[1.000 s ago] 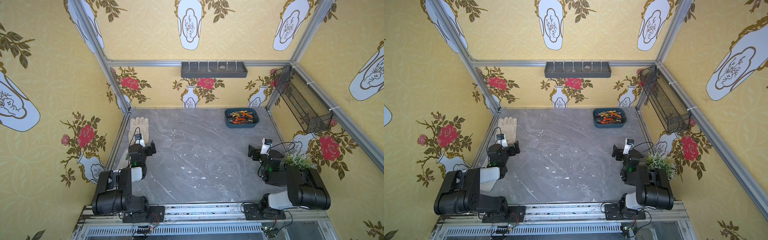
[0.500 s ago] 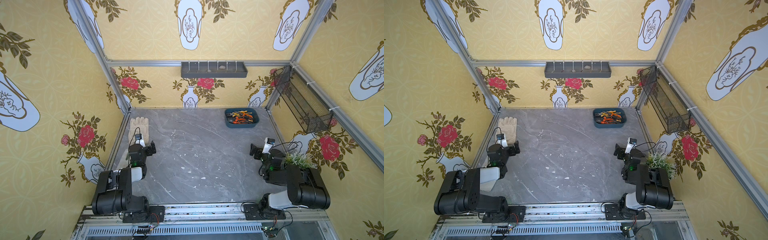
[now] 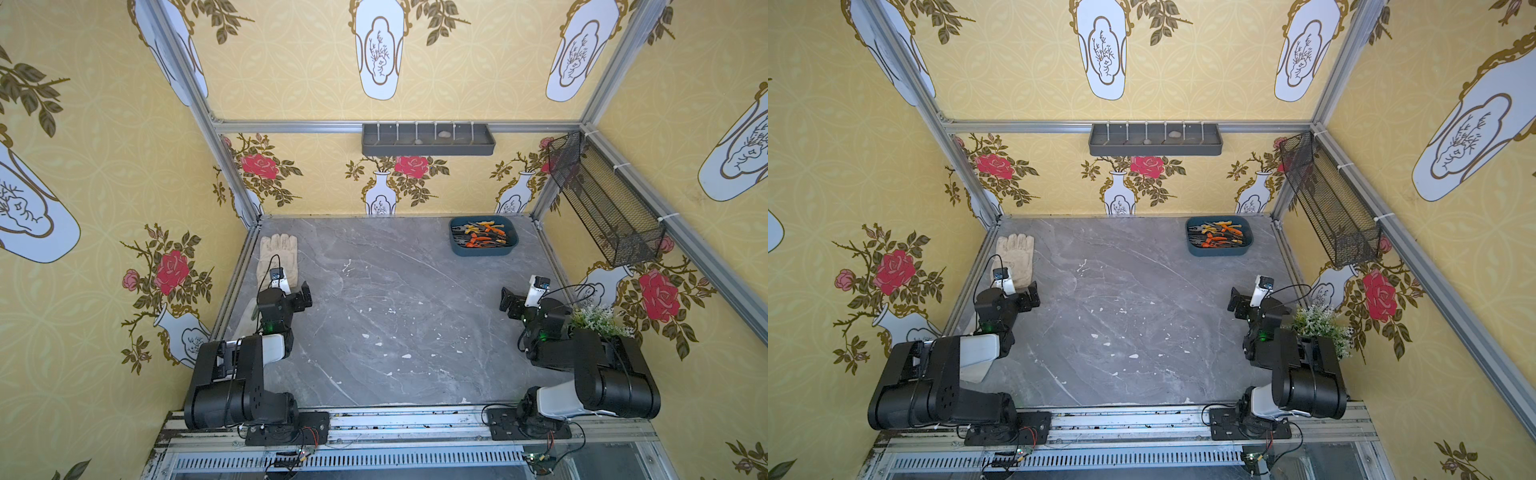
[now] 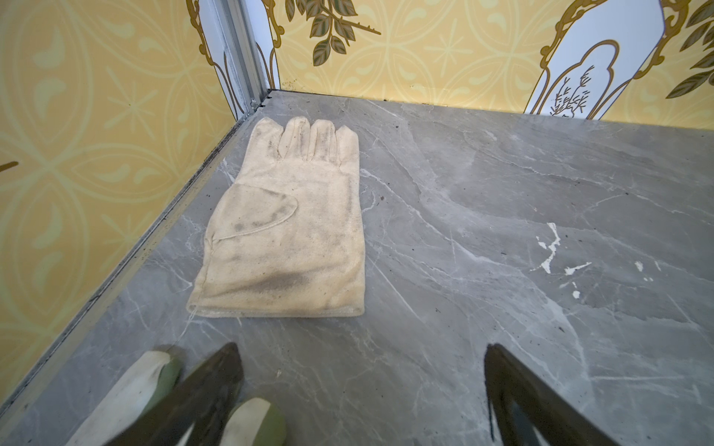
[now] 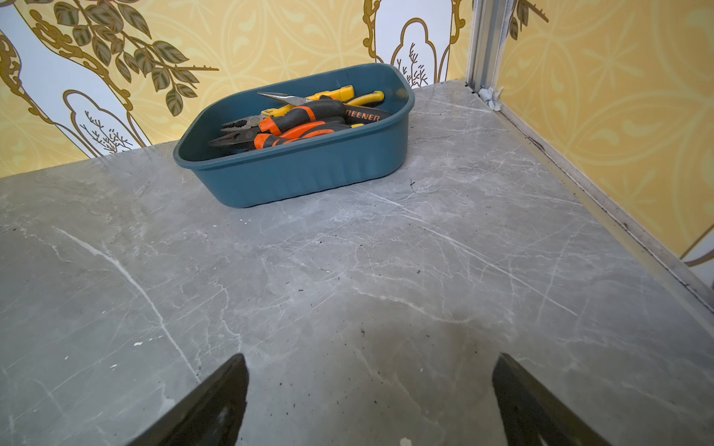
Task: Take the pliers out of the storage box
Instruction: Move the storage box to the center of the board.
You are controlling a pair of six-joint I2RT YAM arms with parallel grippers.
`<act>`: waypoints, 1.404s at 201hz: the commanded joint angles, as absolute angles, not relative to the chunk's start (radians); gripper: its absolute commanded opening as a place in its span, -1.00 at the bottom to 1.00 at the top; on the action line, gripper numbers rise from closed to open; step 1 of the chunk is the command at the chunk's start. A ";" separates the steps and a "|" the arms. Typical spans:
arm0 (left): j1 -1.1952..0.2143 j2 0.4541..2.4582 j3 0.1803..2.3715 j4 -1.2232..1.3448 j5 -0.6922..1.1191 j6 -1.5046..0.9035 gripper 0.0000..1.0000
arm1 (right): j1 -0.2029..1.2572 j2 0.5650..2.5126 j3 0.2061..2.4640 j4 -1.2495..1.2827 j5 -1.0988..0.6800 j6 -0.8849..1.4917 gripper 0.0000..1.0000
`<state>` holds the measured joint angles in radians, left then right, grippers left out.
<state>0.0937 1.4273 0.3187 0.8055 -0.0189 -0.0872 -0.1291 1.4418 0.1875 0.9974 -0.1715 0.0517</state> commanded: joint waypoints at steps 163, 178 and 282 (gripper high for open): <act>-0.502 2.007 1.758 -0.352 0.007 -0.244 0.98 | 0.183 1.523 1.185 -0.395 0.205 0.305 0.95; -0.521 2.163 1.972 -0.439 0.068 -0.289 0.98 | 0.183 1.540 1.221 -0.440 0.205 0.311 0.95; -0.577 2.695 2.597 -0.283 0.398 -0.602 0.98 | 0.089 1.532 1.161 -0.361 0.094 0.345 0.94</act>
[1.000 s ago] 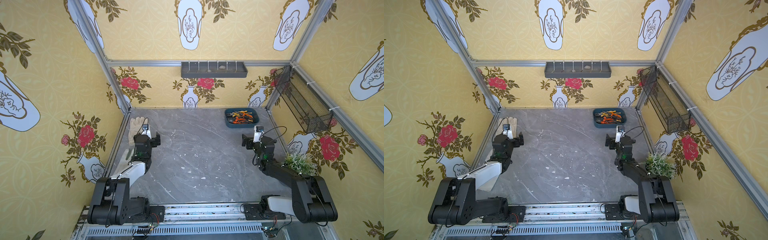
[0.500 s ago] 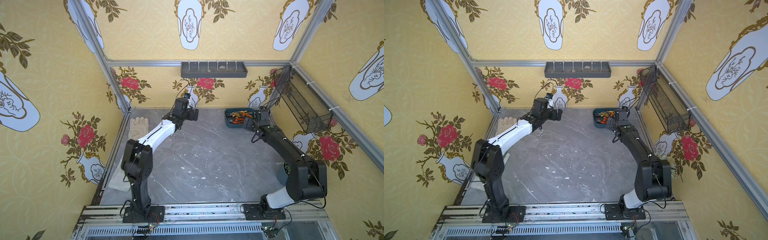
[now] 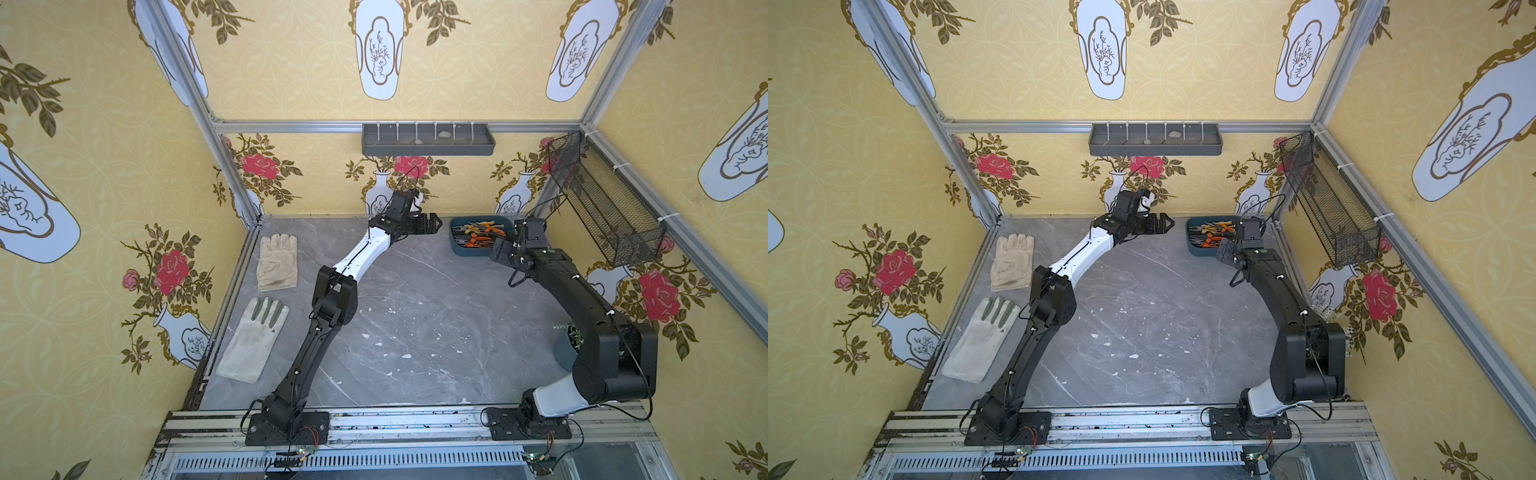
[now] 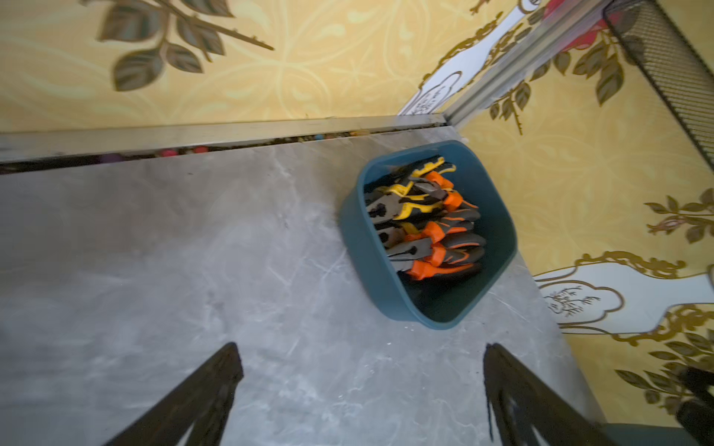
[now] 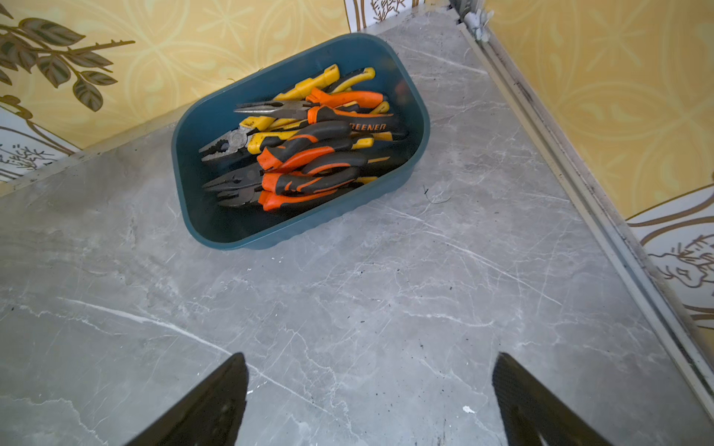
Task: Take the pliers out of the storage box
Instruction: Move the storage box to the center of the board.
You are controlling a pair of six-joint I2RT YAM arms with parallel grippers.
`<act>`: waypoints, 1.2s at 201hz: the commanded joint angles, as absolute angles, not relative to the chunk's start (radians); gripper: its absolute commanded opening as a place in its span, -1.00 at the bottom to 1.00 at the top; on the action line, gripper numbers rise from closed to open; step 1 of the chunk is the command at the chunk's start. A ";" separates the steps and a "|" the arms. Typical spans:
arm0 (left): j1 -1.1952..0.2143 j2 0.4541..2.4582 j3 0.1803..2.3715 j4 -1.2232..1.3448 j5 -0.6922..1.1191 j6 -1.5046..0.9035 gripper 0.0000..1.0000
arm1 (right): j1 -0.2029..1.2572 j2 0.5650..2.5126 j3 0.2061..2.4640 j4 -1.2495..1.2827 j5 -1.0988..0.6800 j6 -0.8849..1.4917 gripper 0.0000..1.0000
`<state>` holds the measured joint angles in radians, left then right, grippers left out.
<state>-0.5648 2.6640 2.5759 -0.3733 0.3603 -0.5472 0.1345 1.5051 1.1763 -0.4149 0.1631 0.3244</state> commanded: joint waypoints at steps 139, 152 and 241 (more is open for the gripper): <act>-0.574 2.236 2.015 -0.340 -0.080 -0.389 0.98 | 0.002 2.210 1.778 -0.575 -0.172 0.799 0.24; -0.563 2.209 1.965 -0.323 -0.080 -0.400 0.98 | 0.011 2.220 1.794 -0.586 -0.172 0.801 0.08; -0.477 2.063 1.752 -0.280 -0.054 -0.442 0.98 | 0.089 2.220 1.774 -0.594 -0.155 0.789 -0.50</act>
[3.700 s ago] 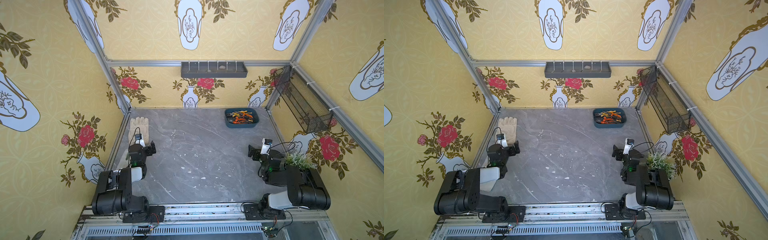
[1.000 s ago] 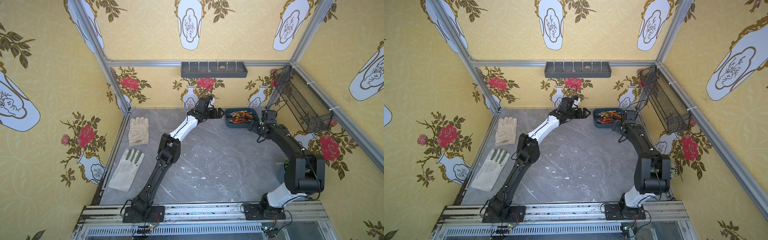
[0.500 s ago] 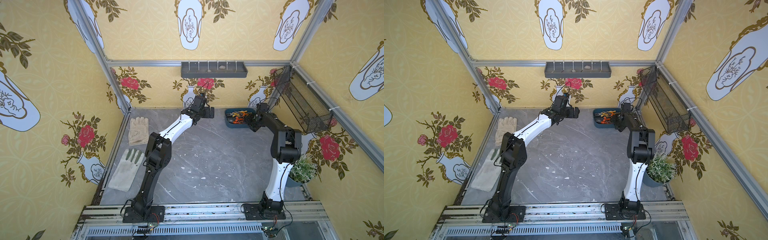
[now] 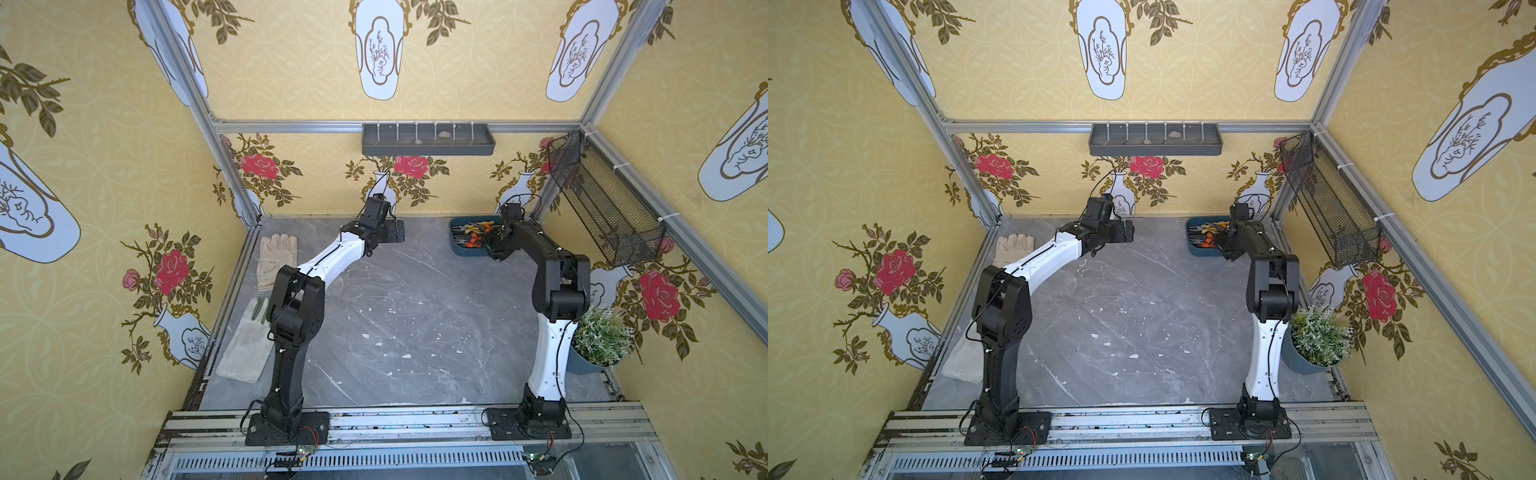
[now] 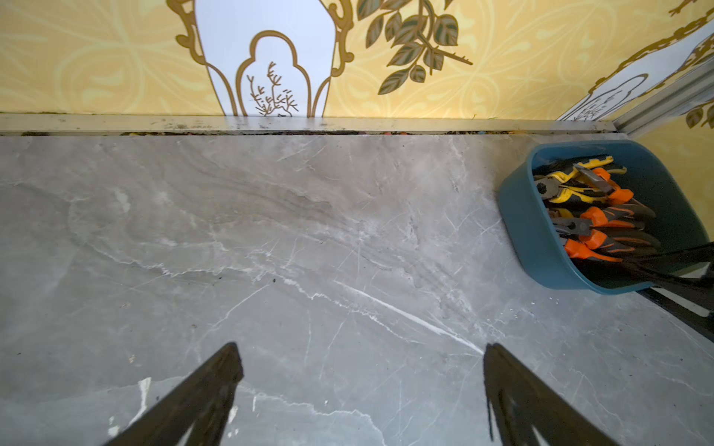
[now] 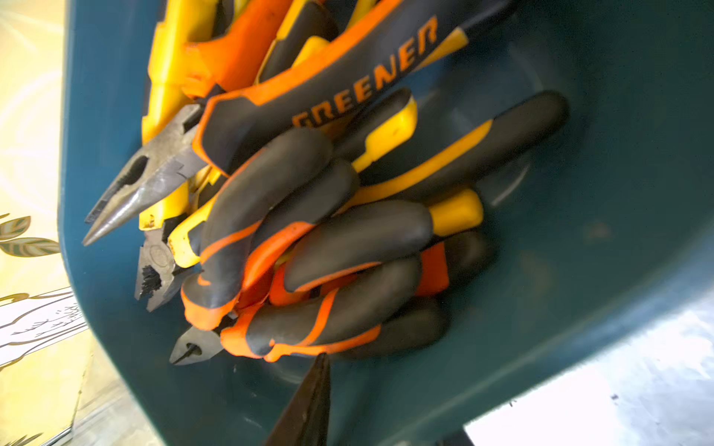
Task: Take the pliers out of the storage box
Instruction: Move the storage box to the center of the board.
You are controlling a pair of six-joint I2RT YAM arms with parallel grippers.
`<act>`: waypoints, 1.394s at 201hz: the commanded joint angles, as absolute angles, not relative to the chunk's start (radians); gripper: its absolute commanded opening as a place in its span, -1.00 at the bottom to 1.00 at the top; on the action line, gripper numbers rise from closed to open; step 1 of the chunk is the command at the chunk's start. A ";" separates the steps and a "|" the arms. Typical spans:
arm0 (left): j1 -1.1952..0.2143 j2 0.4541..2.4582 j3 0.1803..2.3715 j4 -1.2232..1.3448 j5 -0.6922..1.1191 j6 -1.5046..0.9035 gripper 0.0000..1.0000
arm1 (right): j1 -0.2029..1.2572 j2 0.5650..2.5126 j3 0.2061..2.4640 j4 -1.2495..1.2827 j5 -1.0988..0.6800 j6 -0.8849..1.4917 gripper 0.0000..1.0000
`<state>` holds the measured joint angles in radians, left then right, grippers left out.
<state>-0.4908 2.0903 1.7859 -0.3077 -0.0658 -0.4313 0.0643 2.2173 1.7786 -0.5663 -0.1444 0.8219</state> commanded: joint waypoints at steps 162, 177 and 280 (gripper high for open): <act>-0.397 1.824 1.529 -0.318 -0.060 -0.455 0.98 | 0.444 2.141 1.685 -0.420 -0.295 0.972 -0.53; -0.393 1.790 1.503 -0.331 -0.066 -0.456 0.98 | 0.505 2.145 1.687 -0.378 -0.308 1.044 -0.49; -0.322 1.502 1.253 -0.379 -0.082 -0.481 0.98 | 0.680 2.090 1.802 -0.350 -0.330 1.095 0.00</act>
<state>-0.3252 1.5299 1.2869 -0.3676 -0.0906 -0.4702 0.7086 2.1639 1.7741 -0.3096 -0.3531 1.1946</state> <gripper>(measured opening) 0.991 0.470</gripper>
